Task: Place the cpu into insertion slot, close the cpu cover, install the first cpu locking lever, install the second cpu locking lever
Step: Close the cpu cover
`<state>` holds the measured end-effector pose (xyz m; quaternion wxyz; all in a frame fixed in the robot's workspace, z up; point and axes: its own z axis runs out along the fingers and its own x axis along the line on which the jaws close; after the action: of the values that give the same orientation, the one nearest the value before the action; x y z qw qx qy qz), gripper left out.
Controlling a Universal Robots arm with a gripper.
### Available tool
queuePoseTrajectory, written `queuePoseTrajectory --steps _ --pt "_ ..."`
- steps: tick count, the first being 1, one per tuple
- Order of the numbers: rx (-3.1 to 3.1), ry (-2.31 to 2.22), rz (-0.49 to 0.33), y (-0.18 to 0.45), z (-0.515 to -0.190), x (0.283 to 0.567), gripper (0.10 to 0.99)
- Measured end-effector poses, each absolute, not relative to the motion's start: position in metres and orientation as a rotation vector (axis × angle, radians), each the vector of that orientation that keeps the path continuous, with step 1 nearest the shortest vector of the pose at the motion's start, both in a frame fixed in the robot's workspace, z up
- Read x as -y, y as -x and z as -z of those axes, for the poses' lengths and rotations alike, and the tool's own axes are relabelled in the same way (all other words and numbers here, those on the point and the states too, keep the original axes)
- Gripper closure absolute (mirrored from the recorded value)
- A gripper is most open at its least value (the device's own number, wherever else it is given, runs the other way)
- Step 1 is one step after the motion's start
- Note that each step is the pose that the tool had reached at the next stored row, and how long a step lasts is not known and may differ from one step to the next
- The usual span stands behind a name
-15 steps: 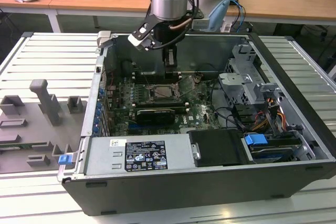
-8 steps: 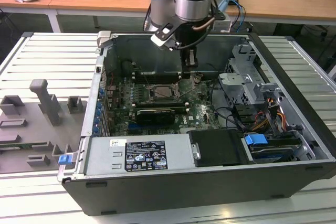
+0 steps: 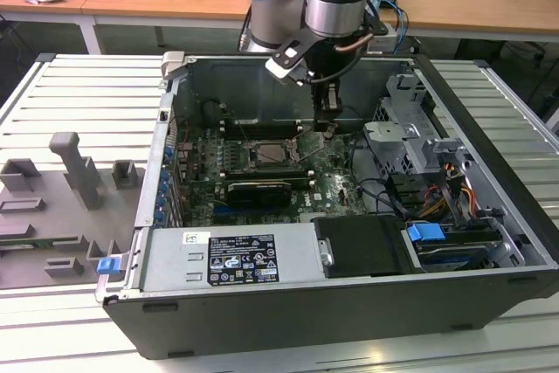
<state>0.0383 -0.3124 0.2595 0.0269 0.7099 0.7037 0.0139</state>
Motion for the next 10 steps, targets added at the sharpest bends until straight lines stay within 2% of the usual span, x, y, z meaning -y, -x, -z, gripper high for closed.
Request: queuePoseTrajectory --steps 10 --pt "-2.174 -2.194 -0.041 -0.055 -0.256 0.312 0.98"
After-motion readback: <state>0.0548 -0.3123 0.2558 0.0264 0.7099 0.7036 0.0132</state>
